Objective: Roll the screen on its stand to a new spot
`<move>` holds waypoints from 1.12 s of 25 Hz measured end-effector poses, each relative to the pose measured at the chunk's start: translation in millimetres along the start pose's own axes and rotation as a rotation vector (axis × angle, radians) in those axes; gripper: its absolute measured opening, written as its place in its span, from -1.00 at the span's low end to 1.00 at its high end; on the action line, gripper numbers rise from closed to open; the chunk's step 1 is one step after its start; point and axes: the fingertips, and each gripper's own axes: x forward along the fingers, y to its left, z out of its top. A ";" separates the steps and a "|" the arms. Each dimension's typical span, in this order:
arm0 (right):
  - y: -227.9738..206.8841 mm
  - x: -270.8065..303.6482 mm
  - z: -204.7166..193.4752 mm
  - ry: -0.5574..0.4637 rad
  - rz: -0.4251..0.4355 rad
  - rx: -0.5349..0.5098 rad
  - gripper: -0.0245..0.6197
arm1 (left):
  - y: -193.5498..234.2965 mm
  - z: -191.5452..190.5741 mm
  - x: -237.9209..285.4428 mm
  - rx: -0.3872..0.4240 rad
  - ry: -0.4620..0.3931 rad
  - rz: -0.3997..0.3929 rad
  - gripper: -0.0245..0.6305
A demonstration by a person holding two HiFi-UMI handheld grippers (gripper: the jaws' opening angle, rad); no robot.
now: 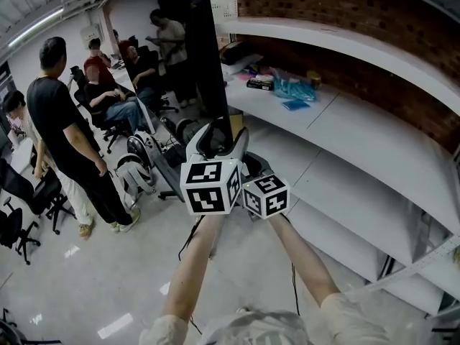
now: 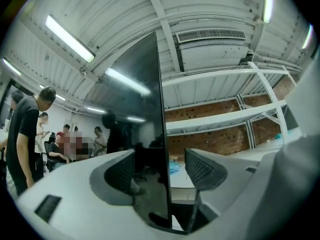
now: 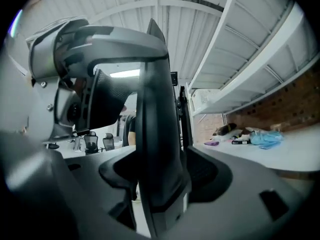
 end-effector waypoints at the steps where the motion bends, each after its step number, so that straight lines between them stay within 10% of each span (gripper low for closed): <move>1: -1.4 4.4 -0.8 0.005 0.003 0.004 -0.09 | -0.3 0.1 0.3 -0.007 -0.002 0.002 0.02; 9: -0.9 30.0 -5.2 0.001 0.048 0.030 -0.09 | 24.0 6.3 8.6 0.082 0.004 0.216 0.03; 28: 7.9 27.3 -4.6 -0.018 -0.007 -0.004 -0.19 | 30.3 -4.2 12.0 0.073 0.026 0.149 0.10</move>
